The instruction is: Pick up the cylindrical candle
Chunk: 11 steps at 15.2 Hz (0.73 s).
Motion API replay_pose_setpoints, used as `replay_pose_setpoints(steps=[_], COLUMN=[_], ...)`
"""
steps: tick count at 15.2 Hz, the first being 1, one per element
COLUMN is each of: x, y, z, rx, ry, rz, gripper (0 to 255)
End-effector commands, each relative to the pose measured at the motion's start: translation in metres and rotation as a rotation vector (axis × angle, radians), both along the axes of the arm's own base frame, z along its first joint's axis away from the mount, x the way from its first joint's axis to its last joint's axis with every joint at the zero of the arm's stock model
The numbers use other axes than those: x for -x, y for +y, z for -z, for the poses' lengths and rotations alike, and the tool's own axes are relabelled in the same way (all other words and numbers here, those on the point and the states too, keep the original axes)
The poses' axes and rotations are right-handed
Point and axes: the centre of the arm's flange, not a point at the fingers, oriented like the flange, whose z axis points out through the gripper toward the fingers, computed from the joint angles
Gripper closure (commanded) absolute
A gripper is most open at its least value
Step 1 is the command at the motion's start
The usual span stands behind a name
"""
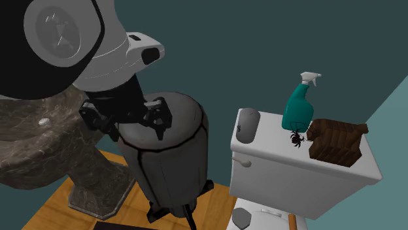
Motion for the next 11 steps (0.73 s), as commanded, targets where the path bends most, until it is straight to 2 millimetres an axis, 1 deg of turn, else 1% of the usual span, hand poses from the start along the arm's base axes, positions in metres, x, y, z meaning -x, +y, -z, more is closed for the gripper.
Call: replay_pose_setpoints(steps=[1,6,11], x=[0.0,-0.025,-0.055], y=[0.0,-0.061,-0.118], z=[0.0,0.023,0.047], rx=[0.0,-0.019,-0.037], ry=[0.0,-0.01,-0.02], rz=[0.0,-0.092,-0.184], gripper=[0,0,0])
